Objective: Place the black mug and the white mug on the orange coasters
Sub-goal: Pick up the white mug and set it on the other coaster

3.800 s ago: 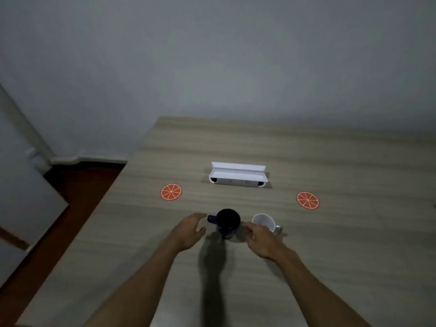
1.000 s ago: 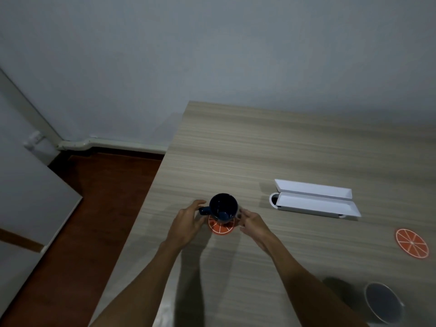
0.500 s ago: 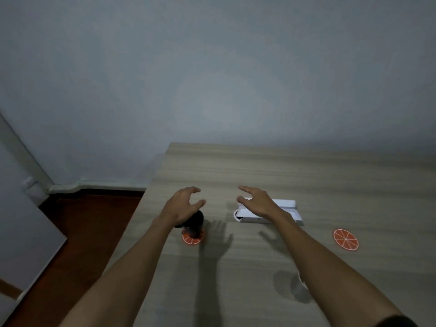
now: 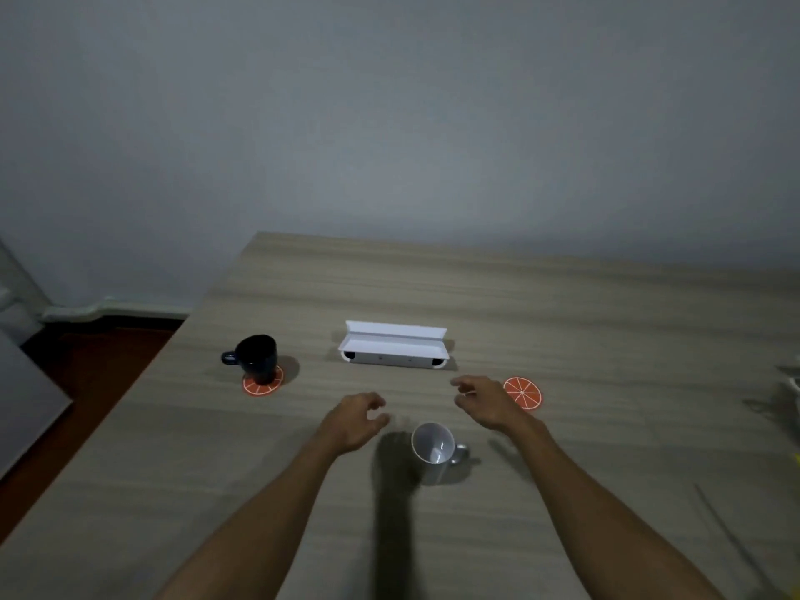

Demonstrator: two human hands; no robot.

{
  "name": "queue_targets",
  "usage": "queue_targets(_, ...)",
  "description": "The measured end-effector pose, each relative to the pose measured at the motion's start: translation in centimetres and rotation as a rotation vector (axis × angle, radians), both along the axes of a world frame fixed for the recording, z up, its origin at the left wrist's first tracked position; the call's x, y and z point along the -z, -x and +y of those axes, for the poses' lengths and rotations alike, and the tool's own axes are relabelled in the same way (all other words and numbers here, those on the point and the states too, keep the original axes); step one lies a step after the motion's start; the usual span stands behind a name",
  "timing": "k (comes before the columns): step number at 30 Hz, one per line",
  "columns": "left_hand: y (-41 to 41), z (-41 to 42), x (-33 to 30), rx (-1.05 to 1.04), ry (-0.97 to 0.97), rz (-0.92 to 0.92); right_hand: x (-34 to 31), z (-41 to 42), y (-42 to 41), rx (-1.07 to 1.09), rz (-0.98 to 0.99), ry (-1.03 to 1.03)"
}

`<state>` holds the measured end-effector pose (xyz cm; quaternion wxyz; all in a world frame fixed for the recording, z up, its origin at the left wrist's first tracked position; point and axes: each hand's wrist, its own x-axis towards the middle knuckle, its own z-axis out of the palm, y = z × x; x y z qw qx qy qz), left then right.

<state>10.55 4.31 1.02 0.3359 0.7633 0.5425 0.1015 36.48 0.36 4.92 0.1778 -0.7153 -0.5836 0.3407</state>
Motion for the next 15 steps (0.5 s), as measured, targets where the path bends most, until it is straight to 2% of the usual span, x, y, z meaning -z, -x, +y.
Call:
queue_targets(7,-4.1,-2.6,8.3,-0.103,0.289,0.003,7.9,-2.6,-2.4,-0.061,0.027,0.122)
queue_targets(10,-5.1,-2.9,10.4,-0.167,0.356,-0.040,10.2,-2.9,-2.2,-0.095,0.029,0.082)
queue_targets(15,-6.5,-2.9,11.2,-0.291,0.506,-0.216,10.7,-3.1,-2.0,-0.075,-0.042,-0.024)
